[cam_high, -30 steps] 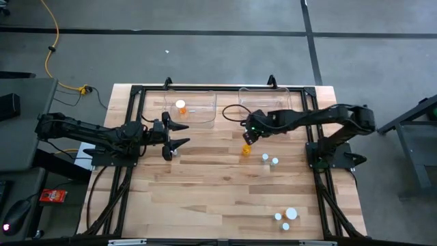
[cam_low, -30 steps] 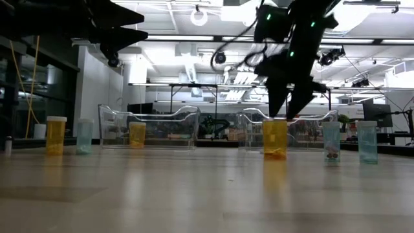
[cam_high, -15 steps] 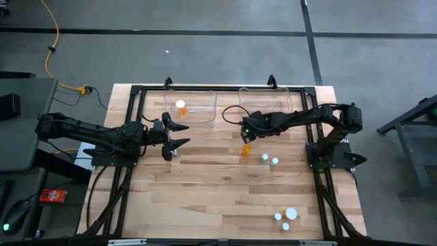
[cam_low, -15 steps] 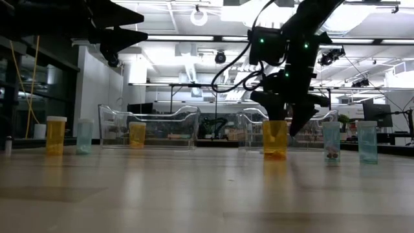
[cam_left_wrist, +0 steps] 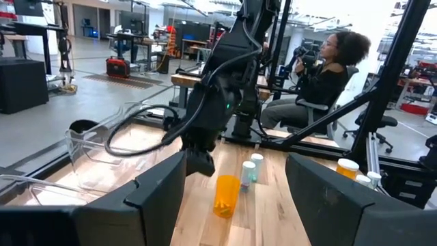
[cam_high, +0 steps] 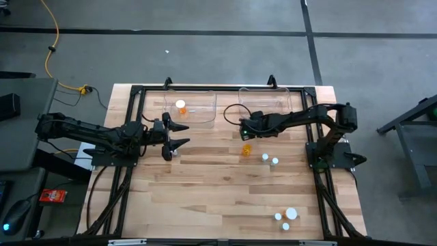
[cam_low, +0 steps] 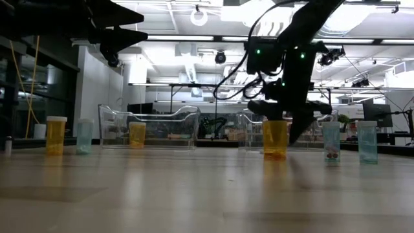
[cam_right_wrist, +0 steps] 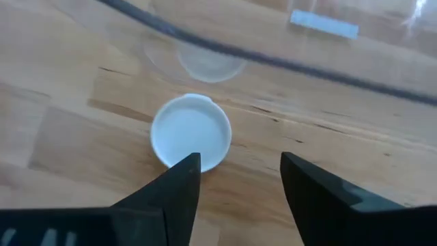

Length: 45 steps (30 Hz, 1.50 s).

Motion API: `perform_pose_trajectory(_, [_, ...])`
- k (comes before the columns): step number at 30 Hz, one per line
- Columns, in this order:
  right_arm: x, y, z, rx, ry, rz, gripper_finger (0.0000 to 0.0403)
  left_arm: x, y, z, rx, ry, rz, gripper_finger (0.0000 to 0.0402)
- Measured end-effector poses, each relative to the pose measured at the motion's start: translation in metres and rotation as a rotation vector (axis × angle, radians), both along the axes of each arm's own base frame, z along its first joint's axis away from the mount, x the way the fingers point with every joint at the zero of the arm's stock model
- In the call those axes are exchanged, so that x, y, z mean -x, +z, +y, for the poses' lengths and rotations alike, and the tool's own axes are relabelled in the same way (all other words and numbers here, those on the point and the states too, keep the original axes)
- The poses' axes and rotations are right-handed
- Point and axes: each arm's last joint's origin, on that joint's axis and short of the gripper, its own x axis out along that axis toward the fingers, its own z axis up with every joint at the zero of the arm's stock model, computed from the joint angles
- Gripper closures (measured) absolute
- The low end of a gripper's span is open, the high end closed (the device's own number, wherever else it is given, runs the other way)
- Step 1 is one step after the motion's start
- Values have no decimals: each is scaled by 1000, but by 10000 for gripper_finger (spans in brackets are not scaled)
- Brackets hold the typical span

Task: Pick and place medicine bottles into bin by pill shape (circle, oval)
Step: Put the top orange capsule bottle into the left transparent bin

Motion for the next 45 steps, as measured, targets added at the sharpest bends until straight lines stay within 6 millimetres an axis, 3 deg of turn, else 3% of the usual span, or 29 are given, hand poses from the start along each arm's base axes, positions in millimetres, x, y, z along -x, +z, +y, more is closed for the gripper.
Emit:
perform_pose_trajectory(8, [-5,-17,-1,-2,-7,29,215,0,0,0,-1,0,0,163])
perform_pose_trajectory(15, [-8,-19,-2,30,-13,19,221,0,0,0,-2,0,0,163])
perform_pose_trajectory(19, [-7,-19,-4,29,-16,26,256,0,0,0,-2,0,0,163])
perform_pose_trajectory(29, [-4,-20,-3,20,44,76,387,0,0,0,0,0,0,163])
perform_pose_trajectory(36, [-1,-20,0,7,130,153,401,0,0,0,-1,1,0,163])
perform_pose_trajectory(40, [4,-11,7,26,185,189,402,0,0,0,-2,1,0,163])
perform_pose_trajectory(45, [12,15,20,97,226,169,402,0,0,0,-2,1,0,163])
